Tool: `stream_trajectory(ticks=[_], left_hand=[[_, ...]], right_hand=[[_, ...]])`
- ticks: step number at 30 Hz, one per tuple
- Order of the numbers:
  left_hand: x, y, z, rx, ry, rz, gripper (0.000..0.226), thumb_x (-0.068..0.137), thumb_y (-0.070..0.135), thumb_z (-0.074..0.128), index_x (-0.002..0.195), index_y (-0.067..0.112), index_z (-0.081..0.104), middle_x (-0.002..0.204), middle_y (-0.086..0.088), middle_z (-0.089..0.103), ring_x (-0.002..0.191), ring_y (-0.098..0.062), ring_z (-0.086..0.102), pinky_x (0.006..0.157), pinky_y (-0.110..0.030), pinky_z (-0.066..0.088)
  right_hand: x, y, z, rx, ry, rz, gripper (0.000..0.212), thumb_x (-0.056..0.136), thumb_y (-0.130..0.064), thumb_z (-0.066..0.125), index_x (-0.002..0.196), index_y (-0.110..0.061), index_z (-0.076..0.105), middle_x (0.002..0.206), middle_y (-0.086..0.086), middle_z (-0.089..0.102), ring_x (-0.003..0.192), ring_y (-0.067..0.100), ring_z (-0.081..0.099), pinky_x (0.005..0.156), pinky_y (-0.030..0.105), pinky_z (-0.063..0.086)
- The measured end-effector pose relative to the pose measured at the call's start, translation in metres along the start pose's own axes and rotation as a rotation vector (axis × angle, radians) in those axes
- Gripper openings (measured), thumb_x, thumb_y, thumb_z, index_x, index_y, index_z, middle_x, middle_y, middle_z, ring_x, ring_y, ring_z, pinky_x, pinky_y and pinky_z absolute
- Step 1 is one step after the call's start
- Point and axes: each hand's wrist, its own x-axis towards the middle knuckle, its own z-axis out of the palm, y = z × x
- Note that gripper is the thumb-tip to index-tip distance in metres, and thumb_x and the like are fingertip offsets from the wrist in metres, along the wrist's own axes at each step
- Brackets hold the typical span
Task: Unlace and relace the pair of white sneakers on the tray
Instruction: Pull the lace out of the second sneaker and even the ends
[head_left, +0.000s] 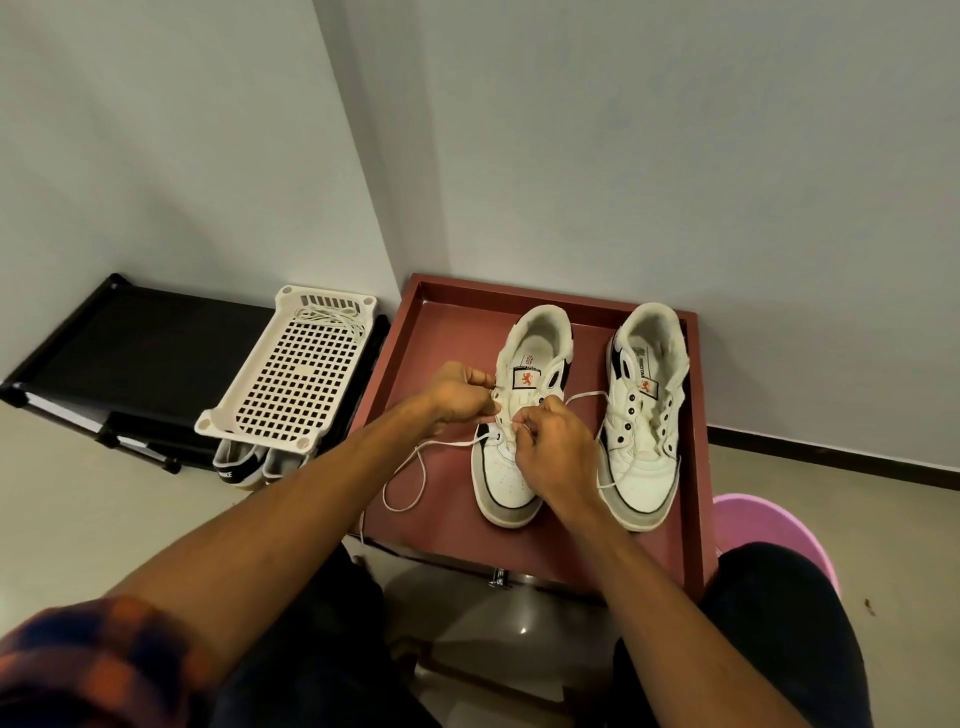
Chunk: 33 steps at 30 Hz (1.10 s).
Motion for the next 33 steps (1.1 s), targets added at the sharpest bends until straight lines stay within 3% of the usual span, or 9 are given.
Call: stream_trajectory(ticks=[8, 11, 13, 17, 19, 23, 26, 29, 33], left_hand=[[0.002, -0.005, 0.0, -0.017, 0.007, 0.031, 0.029, 0.084, -0.019, 0.061, 0.108, -0.006, 0.069, 0.085, -0.013, 0.071, 0.064, -0.011, 0.068, 0.058, -0.02, 0.058], [0.005, -0.008, 0.0, 0.027, 0.025, 0.059, 0.032, 0.081, -0.01, 0.072, 0.113, -0.005, 0.069, 0.097, -0.02, 0.074, 0.08, -0.022, 0.07, 0.079, -0.035, 0.061], [0.004, -0.011, -0.003, 0.07, 0.025, 0.095, 0.03, 0.081, -0.001, 0.076, 0.111, 0.0, 0.072, 0.094, -0.016, 0.075, 0.083, -0.022, 0.07, 0.085, -0.037, 0.06], [-0.006, -0.025, -0.013, -0.018, -0.038, 0.109, 0.016, 0.092, 0.008, 0.068, 0.105, -0.001, 0.073, 0.1, -0.022, 0.073, 0.083, -0.02, 0.066, 0.073, -0.024, 0.055], [-0.011, -0.033, -0.013, -0.02, -0.032, 0.127, 0.016, 0.091, 0.003, 0.068, 0.106, -0.002, 0.072, 0.095, -0.022, 0.072, 0.082, -0.02, 0.065, 0.074, -0.027, 0.056], [-0.011, -0.043, -0.003, 0.207, 0.085, 0.239, 0.012, 0.084, 0.01, 0.078, 0.096, 0.006, 0.077, 0.085, -0.009, 0.076, 0.08, -0.019, 0.073, 0.083, -0.033, 0.059], [-0.011, -0.04, 0.002, 0.422, 0.183, 0.325, 0.01, 0.085, 0.021, 0.078, 0.091, 0.013, 0.08, 0.082, -0.002, 0.077, 0.068, -0.007, 0.067, 0.07, -0.022, 0.054], [-0.016, -0.036, 0.004, 0.655, 0.209, 0.413, 0.01, 0.089, 0.024, 0.072, 0.09, 0.016, 0.077, 0.083, 0.002, 0.075, 0.07, -0.009, 0.062, 0.068, -0.024, 0.046], [-0.023, -0.035, -0.002, 0.725, 0.212, 0.428, 0.006, 0.09, 0.024, 0.067, 0.085, 0.02, 0.068, 0.081, 0.004, 0.07, 0.073, -0.015, 0.062, 0.073, -0.035, 0.055]], right_hand=[[0.004, -0.001, 0.003, 0.023, -0.028, -0.032, 0.011, 0.093, -0.021, 0.067, 0.094, -0.018, 0.077, 0.09, 0.0, 0.06, 0.083, 0.023, 0.062, 0.065, 0.025, 0.033], [0.008, 0.0, 0.005, 0.03, -0.047, -0.054, 0.012, 0.094, -0.024, 0.067, 0.095, -0.018, 0.078, 0.089, -0.001, 0.058, 0.083, 0.022, 0.06, 0.065, 0.025, 0.033], [0.011, 0.001, 0.006, 0.086, -0.063, -0.036, 0.011, 0.094, -0.023, 0.068, 0.094, -0.02, 0.079, 0.085, -0.005, 0.055, 0.082, 0.02, 0.06, 0.064, 0.025, 0.033], [0.014, 0.007, 0.008, 0.248, -0.094, 0.016, 0.006, 0.09, -0.02, 0.075, 0.089, -0.022, 0.08, 0.075, -0.012, 0.052, 0.072, 0.013, 0.058, 0.063, 0.028, 0.041], [0.015, 0.007, 0.007, 0.28, -0.1, 0.027, 0.003, 0.089, -0.021, 0.076, 0.088, -0.021, 0.08, 0.076, -0.009, 0.055, 0.071, 0.014, 0.06, 0.064, 0.032, 0.048], [0.015, 0.006, 0.008, 0.293, -0.116, 0.04, 0.006, 0.09, -0.02, 0.075, 0.086, -0.019, 0.079, 0.082, -0.004, 0.062, 0.075, 0.017, 0.063, 0.068, 0.035, 0.052], [0.017, 0.008, 0.009, 0.302, -0.137, 0.056, 0.01, 0.091, -0.019, 0.073, 0.082, -0.017, 0.078, 0.083, -0.002, 0.063, 0.075, 0.017, 0.063, 0.069, 0.036, 0.052], [0.018, 0.006, 0.005, 0.293, -0.163, 0.07, 0.013, 0.092, -0.021, 0.071, 0.083, -0.017, 0.079, 0.086, -0.002, 0.067, 0.076, 0.015, 0.063, 0.069, 0.031, 0.047], [0.027, -0.003, -0.01, 0.19, -0.227, 0.126, 0.033, 0.091, -0.041, 0.068, 0.07, -0.017, 0.076, 0.066, -0.004, 0.07, 0.069, 0.012, 0.065, 0.065, 0.03, 0.048]])
